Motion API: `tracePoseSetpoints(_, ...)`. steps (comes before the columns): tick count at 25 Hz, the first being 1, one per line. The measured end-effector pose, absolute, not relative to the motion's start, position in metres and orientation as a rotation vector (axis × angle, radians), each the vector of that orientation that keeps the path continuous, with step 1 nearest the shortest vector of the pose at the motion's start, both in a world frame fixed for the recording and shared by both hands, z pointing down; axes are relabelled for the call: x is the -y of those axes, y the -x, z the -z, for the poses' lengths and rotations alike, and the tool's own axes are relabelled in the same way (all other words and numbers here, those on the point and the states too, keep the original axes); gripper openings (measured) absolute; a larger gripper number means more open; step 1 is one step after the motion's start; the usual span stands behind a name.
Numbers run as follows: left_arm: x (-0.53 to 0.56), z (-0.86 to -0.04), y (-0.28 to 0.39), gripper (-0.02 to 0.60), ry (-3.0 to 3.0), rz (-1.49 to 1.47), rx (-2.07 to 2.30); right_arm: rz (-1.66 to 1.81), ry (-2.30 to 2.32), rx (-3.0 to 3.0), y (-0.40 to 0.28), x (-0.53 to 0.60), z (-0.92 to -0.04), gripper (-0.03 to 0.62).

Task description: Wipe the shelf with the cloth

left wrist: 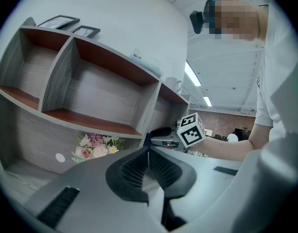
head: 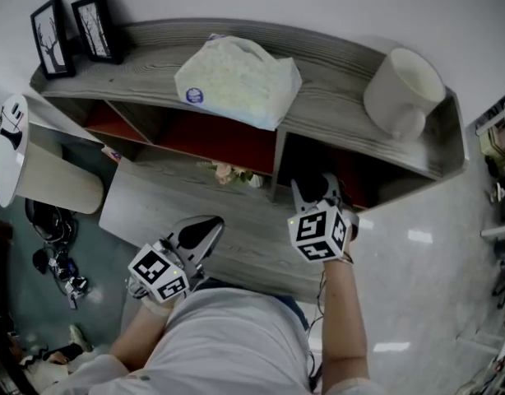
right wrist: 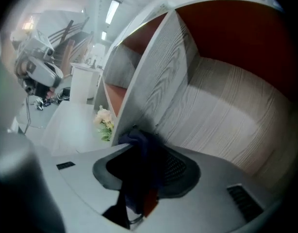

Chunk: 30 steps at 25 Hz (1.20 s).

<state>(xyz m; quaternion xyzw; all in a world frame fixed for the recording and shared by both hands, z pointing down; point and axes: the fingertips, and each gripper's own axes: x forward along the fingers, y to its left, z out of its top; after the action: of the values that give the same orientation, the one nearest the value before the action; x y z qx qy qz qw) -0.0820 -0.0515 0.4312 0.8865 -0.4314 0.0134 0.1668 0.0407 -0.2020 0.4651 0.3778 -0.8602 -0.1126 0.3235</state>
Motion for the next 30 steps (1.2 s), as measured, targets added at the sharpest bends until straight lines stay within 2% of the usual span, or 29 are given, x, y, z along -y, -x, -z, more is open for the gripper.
tracePoseSetpoints(1, 0.051, -0.431, 0.083, 0.020, -2.520, -0.038, 1.235, 0.323, -1.015, 2.227, -0.040, 0.209, -0.467, 0.123)
tracePoseSetpoints(9, 0.048, -0.431, 0.093, 0.020, -2.490, -0.034, 1.288, 0.435, -1.074, 2.063, -0.037, 0.247, -0.492, 0.052)
tracePoseSetpoints(17, 0.049, -0.433, 0.092, 0.020, -2.479, -0.037, 1.300, 0.476, -1.157, 1.954, -0.051, 0.259, -0.495, 0.044)
tracePoseSetpoints(25, 0.052, -0.435, 0.088, 0.020, -2.494, -0.029, 1.255, 0.418, -1.365, 1.720, -0.141, 0.265, -0.493, 0.041)
tracePoseSetpoints(30, 0.055, -0.436, 0.078, 0.020, -2.525, -0.031, 1.191, 0.390, -1.392, 1.649, -0.154, 0.252, -0.499, 0.037)
